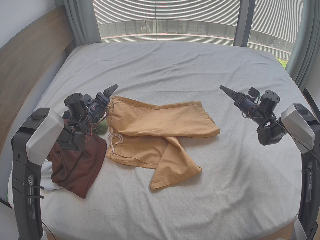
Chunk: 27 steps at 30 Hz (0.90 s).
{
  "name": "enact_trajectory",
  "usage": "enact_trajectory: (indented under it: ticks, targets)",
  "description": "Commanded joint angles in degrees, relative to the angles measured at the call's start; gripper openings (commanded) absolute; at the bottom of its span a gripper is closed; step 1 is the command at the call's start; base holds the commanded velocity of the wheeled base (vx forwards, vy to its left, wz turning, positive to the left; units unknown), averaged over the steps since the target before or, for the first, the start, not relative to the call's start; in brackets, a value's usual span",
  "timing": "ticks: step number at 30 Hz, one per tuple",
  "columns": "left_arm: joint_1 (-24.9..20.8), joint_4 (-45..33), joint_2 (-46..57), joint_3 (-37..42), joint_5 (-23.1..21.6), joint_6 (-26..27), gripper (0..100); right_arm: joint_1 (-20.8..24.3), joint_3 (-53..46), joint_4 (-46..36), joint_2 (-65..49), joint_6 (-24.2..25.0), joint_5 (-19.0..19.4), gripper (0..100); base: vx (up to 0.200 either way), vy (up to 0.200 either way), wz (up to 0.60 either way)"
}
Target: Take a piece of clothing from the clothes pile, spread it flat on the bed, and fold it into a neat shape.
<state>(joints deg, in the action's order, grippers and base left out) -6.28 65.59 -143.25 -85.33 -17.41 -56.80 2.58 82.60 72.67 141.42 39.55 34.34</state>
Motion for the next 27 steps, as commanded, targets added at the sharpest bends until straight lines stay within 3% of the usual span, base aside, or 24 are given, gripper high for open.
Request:
enact_trajectory:
  ticks: [1,6,18,27]
  targets:
    - [0.4,-2.8,0.5,-1.0,2.1,0.5,100,0.2,-4.5,1.0,-2.6,-0.7,0.0,100,0.000,0.000,0.00]
    - [2.1,-4.1,1.0,-0.4,3.3,1.7,100,0.7,-8.7,1.6,-3.6,-2.4,0.0,100,0.000,0.000,0.00]
    - [3.0,-5.4,6.8,10.2,4.9,11.0,100,1.5,-19.6,4.4,-4.8,-5.0,0.0,100,0.000,0.000,0.00]
    - [2.0,-0.6,16.4,29.2,0.7,12.1,100,1.5,-28.6,4.2,-4.4,-10.1,0.0,100,0.000,0.000,0.00]
